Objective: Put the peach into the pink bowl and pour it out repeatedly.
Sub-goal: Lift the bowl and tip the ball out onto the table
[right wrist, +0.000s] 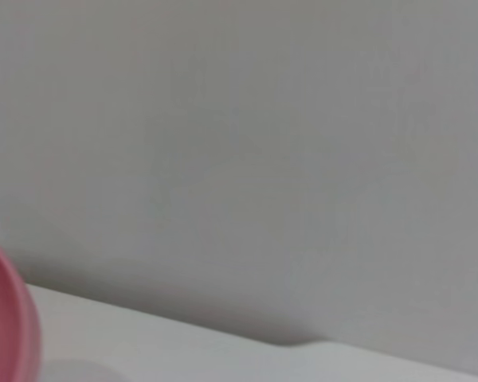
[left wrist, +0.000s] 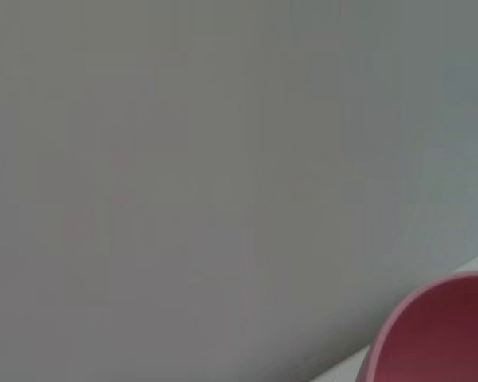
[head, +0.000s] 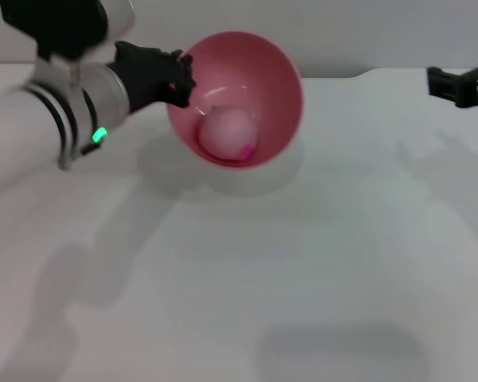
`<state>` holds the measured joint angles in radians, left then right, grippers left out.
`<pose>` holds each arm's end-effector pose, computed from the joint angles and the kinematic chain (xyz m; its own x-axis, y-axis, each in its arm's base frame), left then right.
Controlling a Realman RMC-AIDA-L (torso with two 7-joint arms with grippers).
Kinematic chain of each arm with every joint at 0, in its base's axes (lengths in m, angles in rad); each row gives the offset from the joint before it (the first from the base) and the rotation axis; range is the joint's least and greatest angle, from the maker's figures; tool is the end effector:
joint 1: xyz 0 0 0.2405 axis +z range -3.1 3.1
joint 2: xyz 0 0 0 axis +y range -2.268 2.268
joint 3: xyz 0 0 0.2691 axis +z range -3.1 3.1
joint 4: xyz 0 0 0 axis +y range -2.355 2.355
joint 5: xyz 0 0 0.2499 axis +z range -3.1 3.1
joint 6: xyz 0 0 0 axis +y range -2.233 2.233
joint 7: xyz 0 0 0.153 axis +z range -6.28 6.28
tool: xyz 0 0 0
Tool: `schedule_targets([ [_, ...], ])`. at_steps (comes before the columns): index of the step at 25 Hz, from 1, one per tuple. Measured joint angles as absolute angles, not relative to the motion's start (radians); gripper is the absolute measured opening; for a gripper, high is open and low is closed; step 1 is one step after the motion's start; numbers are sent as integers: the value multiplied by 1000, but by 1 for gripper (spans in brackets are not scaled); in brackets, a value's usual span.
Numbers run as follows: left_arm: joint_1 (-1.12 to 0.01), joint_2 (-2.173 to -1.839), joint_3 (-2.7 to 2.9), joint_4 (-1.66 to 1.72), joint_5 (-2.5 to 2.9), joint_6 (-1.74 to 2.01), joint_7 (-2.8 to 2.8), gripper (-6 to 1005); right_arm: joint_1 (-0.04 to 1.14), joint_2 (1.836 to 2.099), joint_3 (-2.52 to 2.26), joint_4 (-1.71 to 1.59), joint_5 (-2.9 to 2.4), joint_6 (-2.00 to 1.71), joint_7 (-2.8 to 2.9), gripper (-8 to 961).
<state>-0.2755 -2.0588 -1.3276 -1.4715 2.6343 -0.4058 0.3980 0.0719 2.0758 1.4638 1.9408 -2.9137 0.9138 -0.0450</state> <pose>-0.1525 0.4224 -0.0351 0.8969 0.2227 0.3821 0.4412 -0.5095 -0.7387 0.1650 0.3706 0.0594 0.7611 -0.4725 -0.4444 -0.6001 -0.2529 -0.7589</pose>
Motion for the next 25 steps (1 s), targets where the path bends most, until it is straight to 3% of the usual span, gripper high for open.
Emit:
schedule_targets([
  [13,-190,-2060,-1139,-1318,2793,97,566,45,65,2074,1477,1892,-2913,919,-43,727],
  [25,-163,-2062,-1075,-1308,2878,186,821,45,78,2074,1479,1869,-2913,919,-47,726],
])
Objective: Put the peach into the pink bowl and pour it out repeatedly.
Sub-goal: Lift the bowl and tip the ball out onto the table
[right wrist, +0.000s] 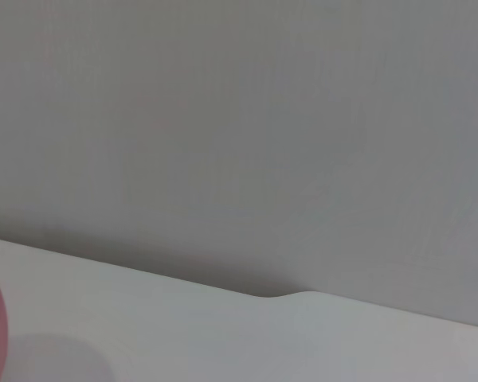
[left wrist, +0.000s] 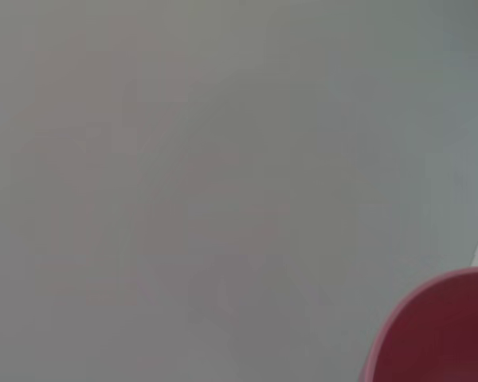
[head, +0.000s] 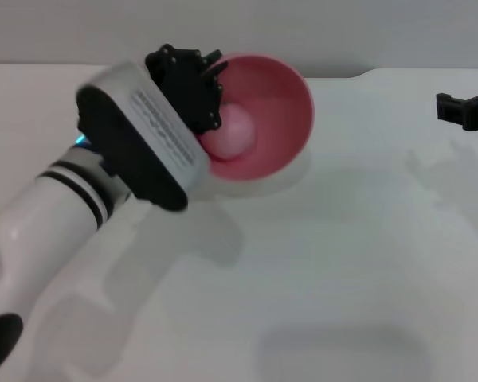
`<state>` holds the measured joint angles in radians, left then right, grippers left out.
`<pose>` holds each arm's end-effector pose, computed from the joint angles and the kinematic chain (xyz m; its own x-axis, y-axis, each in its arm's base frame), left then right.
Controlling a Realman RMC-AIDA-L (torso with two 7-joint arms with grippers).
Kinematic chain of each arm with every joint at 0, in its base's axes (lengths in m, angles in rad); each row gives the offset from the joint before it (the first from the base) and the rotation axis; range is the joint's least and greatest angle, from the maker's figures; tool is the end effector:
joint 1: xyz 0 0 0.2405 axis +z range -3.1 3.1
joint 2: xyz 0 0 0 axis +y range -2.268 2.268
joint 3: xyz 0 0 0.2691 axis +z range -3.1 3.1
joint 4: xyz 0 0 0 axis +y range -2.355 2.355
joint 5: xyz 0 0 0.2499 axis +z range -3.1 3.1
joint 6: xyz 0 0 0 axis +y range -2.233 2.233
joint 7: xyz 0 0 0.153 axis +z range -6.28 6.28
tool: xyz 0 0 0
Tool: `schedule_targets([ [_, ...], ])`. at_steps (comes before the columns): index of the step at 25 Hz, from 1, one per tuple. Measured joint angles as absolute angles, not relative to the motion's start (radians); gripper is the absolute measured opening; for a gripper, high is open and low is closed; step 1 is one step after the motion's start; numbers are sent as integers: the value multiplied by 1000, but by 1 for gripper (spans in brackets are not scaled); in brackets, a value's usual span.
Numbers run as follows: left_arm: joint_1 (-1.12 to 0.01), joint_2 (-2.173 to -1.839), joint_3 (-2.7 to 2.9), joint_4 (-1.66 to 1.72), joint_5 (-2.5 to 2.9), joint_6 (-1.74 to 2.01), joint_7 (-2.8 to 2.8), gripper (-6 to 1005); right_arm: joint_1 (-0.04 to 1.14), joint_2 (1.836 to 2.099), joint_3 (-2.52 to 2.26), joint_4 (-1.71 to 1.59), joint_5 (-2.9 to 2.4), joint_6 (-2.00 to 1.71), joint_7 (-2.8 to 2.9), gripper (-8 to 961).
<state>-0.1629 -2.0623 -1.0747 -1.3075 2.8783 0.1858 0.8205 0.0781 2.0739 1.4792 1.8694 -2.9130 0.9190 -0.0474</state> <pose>-0.1609 0.3808 -0.0827 0.9438 -0.3258 -0.0557 -0.1850 -0.3810 -0.9059 0.1888 0.3742 0.0517 0.7335 -0.5325 -0.4224 -0.6062 -0.2315 -0.7608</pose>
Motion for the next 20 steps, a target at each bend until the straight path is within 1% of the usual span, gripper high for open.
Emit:
schedule_targets([
  [5,-143,-2061,-1042,-1291,2888,286,922,45,80,2074,1478,1863,-2913,919,-50,726],
  [14,-146,-2063,-1003,-1264,2889,307,1121,45,93,2074,1476,1856,-2913,928,-52,726],
  [20,-150,-2069,-1017,-1257,2843,320,1078,45,96,2074,1472,1855,-2913,933,-52,726],
])
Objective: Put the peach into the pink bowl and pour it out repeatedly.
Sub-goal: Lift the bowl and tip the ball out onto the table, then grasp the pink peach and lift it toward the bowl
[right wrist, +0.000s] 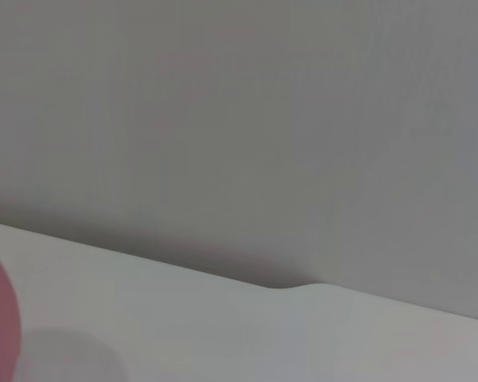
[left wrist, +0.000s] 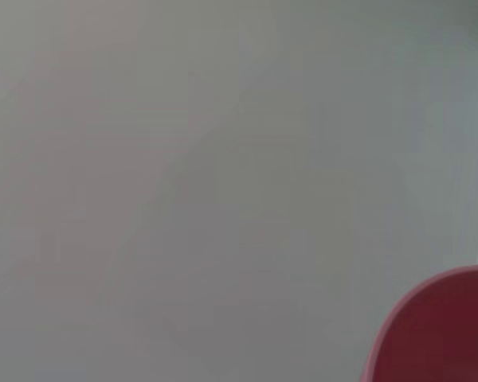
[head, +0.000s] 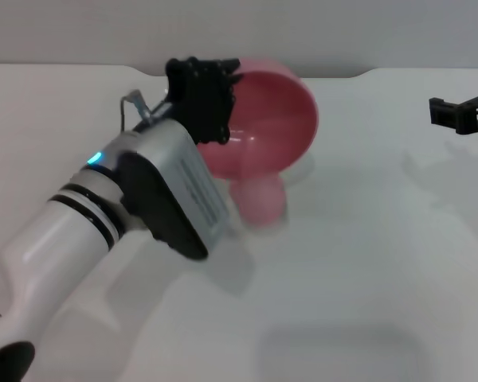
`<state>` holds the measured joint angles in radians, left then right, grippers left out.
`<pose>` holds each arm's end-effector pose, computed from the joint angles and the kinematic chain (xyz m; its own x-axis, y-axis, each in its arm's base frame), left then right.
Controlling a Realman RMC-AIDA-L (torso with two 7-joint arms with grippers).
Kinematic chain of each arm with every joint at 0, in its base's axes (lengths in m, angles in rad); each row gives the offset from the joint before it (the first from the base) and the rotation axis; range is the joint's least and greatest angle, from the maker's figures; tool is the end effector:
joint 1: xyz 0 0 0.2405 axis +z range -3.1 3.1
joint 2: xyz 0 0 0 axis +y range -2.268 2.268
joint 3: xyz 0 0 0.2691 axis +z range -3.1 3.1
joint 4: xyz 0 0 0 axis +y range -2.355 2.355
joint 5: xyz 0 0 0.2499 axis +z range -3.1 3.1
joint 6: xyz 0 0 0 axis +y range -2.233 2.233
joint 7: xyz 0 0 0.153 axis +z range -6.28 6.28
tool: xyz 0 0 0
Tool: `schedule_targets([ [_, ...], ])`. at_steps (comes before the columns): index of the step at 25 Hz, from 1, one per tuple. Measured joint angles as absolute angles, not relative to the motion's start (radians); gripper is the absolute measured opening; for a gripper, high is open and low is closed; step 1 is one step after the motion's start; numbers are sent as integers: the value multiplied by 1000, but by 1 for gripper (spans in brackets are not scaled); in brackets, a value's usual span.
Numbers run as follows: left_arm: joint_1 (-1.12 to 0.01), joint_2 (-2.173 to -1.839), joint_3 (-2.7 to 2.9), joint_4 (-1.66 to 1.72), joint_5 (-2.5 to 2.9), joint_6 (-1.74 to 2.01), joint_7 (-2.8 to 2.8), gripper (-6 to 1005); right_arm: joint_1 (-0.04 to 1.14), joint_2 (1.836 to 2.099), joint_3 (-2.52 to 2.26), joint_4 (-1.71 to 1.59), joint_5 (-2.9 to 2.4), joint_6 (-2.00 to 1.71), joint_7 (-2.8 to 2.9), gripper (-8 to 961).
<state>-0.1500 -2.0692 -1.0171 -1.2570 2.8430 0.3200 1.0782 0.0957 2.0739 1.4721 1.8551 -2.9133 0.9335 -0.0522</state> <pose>-0.1597 0.3672 -0.0951 0.8647 -0.4473 -0.2284 -0.3715 -0.2636 -0.8902 0.1871 0.3760 0.0460 0.7376 -0.5420 -0.4026 -0.5988 -0.2496 -0.7610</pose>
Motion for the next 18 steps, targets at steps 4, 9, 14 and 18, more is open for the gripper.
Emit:
schedule_targets([
  [4,-149,-2068,-1032,-1266,2772,335,1045,45,95,2074,1470,1854,-2913,934,-52,726],
  [9,-147,-2072,-1081,-1340,2610,261,1007,45,95,2074,1465,1851,-2913,937,-48,726],
  [14,-150,-2070,-1215,-1455,2266,20,999,45,97,2076,1425,1851,-2911,956,-45,727],
  [18,-185,-2070,-1356,-1456,2182,-184,891,45,105,2077,1382,1834,-2909,959,-37,726],
])
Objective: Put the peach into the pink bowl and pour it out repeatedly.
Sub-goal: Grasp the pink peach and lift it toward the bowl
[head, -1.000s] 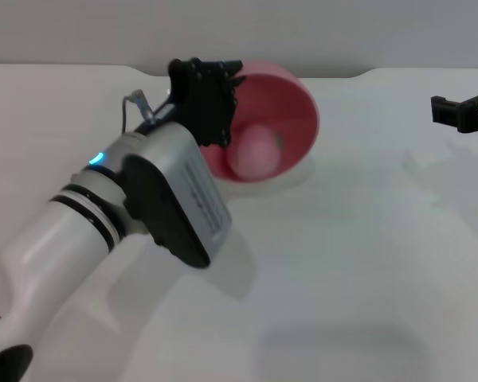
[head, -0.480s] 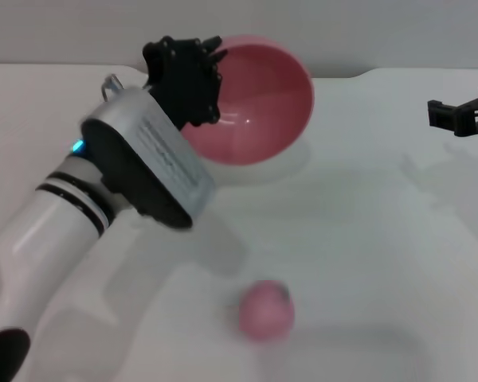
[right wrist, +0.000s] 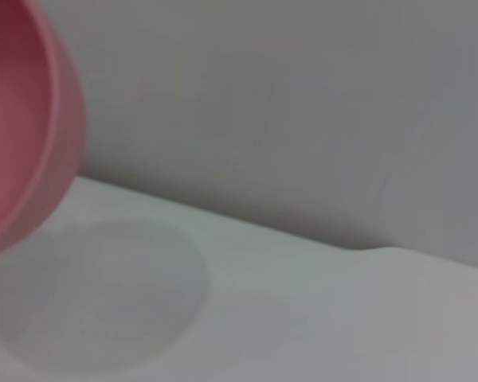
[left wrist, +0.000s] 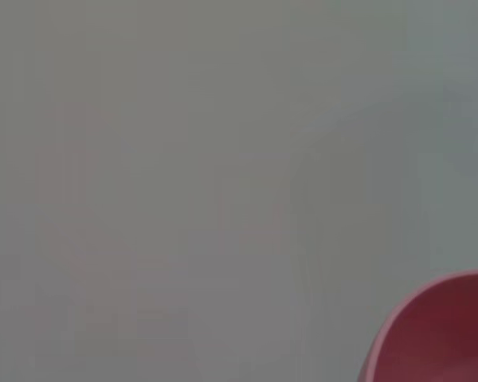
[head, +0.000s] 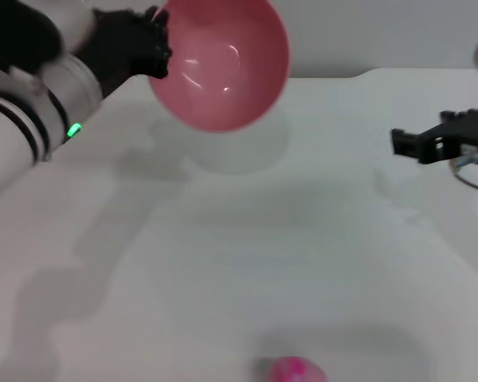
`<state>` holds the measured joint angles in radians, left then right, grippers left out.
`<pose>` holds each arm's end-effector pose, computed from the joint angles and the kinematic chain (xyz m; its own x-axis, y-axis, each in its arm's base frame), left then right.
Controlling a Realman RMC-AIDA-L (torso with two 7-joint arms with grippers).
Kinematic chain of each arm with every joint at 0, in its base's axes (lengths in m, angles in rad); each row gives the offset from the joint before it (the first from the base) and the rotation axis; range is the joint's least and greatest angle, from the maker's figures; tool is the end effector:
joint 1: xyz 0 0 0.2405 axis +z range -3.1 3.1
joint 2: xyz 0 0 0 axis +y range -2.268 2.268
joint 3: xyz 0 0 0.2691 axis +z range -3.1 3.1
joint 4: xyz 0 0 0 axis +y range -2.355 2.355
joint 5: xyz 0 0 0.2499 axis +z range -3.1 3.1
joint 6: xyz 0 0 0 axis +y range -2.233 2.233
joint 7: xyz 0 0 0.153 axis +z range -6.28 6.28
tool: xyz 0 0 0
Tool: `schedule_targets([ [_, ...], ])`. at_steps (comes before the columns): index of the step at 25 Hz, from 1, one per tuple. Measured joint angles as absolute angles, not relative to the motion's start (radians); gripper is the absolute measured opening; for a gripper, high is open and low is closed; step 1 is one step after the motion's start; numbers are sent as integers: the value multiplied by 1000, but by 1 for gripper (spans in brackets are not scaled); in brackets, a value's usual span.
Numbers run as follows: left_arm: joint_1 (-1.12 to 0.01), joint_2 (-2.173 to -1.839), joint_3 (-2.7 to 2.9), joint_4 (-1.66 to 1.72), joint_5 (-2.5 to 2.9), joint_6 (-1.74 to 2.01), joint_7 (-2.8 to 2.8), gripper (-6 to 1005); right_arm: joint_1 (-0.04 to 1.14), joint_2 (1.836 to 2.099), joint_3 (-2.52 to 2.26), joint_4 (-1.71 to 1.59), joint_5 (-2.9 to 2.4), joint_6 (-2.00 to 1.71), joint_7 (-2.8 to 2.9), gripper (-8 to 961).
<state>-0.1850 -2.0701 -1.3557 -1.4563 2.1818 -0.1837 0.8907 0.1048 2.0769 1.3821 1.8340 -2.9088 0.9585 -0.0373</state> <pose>-0.1649 0.4194 -0.0117 0.8770 0.0750 0.4745 0.4576 -0.4315 -0.7775 0.1777 0.3667 0.0121 0.7420 -0.5741 -0.3461 -0.5966 -0.3301 -0.7315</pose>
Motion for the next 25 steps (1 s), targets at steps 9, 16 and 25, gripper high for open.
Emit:
schedule_targets([
  [9,-294,-2063,-1596,-1503,2675,-758,176,45,145,2073,1321,1810,-2838,1009,-31,727],
  [16,-317,-2063,-1592,-1596,2895,-960,28,45,216,2074,1283,1828,-2834,1189,-47,727],
  [25,-343,-2062,-1622,-1656,2884,-1091,36,45,273,2073,1274,1871,-2840,1318,-52,726],
])
